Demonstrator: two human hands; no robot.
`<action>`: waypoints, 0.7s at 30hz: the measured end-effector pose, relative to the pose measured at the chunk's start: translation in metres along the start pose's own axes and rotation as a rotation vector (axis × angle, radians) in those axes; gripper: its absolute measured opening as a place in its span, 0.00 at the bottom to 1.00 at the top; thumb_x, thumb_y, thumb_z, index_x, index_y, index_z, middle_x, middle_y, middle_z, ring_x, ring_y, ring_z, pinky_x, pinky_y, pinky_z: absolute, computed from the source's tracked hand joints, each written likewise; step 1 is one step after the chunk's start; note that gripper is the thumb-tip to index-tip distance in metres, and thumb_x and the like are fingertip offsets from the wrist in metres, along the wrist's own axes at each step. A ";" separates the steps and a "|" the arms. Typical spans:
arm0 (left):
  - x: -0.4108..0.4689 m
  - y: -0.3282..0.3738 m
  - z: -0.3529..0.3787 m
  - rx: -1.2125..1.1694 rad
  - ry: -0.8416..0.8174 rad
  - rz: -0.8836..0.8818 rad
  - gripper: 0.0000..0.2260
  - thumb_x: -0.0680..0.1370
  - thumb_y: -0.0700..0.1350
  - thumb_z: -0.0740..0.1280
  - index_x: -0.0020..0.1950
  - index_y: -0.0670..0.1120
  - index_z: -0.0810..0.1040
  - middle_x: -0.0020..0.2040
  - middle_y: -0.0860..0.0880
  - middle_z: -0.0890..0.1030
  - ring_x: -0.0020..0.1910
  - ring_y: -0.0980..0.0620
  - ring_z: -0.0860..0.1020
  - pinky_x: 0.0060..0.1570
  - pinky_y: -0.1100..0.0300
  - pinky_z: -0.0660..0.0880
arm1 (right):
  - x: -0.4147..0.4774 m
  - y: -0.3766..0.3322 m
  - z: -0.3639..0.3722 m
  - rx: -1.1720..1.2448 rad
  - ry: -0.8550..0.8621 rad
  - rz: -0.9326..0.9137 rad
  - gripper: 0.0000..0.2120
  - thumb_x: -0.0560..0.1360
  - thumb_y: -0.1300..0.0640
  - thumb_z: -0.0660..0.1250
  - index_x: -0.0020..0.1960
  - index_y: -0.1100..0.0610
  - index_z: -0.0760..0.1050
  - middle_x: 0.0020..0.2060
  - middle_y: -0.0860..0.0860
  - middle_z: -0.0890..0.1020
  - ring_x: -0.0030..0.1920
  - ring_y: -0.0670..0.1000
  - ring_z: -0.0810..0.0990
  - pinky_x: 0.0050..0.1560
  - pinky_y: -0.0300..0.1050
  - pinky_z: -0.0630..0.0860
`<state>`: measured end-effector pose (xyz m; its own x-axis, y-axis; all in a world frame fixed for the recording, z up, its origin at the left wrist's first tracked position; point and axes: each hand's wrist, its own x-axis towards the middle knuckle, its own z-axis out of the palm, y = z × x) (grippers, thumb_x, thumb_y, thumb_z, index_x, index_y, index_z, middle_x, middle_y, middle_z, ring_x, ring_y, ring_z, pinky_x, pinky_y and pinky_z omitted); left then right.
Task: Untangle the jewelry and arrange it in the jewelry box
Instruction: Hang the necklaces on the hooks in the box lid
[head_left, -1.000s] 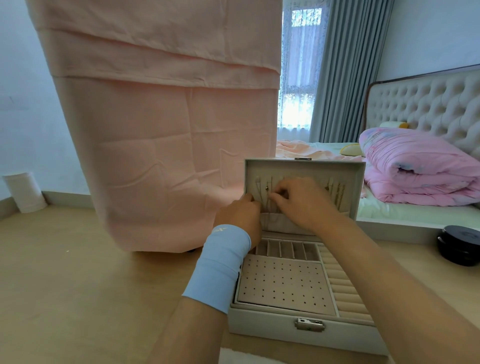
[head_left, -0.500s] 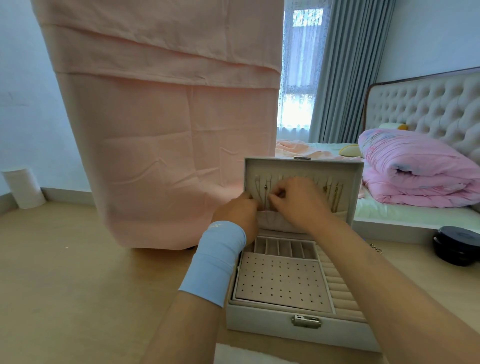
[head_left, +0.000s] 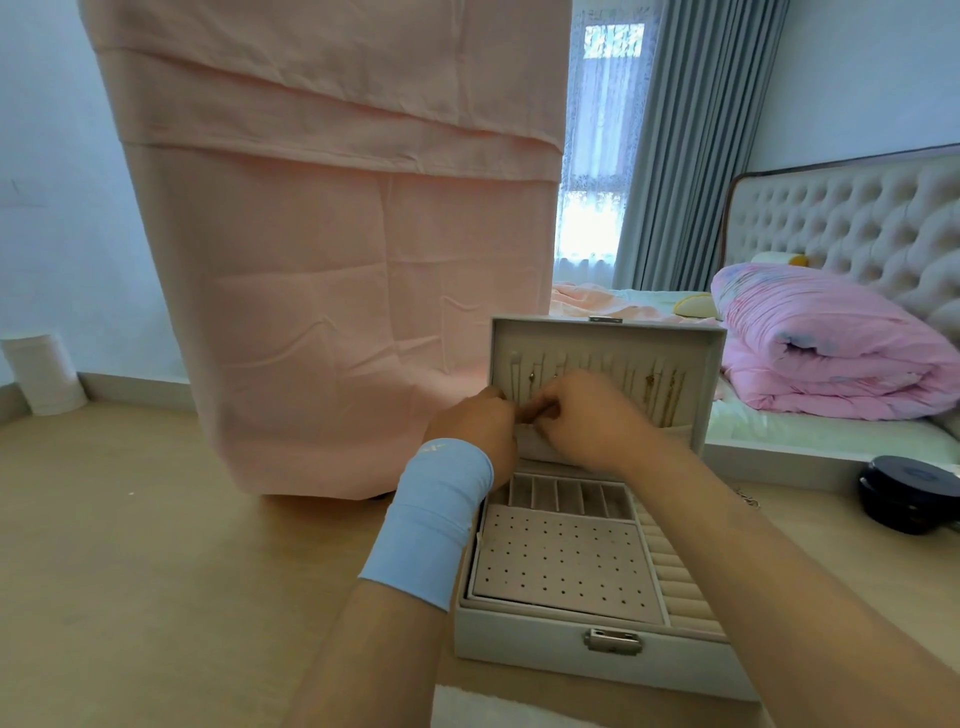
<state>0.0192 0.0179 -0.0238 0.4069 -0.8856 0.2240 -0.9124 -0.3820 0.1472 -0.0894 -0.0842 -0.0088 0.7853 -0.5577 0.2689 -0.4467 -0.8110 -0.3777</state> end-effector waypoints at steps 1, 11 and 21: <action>0.000 0.001 0.001 0.009 -0.003 -0.001 0.19 0.78 0.39 0.60 0.68 0.51 0.75 0.62 0.48 0.72 0.57 0.45 0.76 0.53 0.50 0.77 | -0.003 0.000 0.005 0.022 -0.038 -0.005 0.14 0.77 0.62 0.65 0.57 0.49 0.84 0.49 0.48 0.85 0.50 0.50 0.82 0.54 0.50 0.81; -0.010 0.013 -0.016 -0.107 0.057 0.026 0.18 0.80 0.43 0.61 0.69 0.52 0.73 0.68 0.51 0.71 0.65 0.48 0.73 0.62 0.50 0.73 | -0.028 0.018 -0.020 0.192 0.067 0.014 0.13 0.80 0.60 0.66 0.63 0.53 0.80 0.56 0.47 0.82 0.52 0.43 0.78 0.56 0.35 0.72; -0.024 0.094 0.015 -0.069 -0.034 0.259 0.25 0.79 0.55 0.62 0.76 0.55 0.64 0.76 0.51 0.64 0.74 0.48 0.60 0.73 0.49 0.59 | -0.093 0.074 -0.038 0.023 -0.022 0.161 0.13 0.80 0.52 0.65 0.62 0.46 0.80 0.59 0.44 0.81 0.53 0.45 0.77 0.59 0.43 0.74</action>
<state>-0.0766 -0.0009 -0.0292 0.1578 -0.9603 0.2301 -0.9802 -0.1241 0.1544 -0.2115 -0.0993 -0.0277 0.7135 -0.6761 0.1836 -0.5581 -0.7069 -0.4345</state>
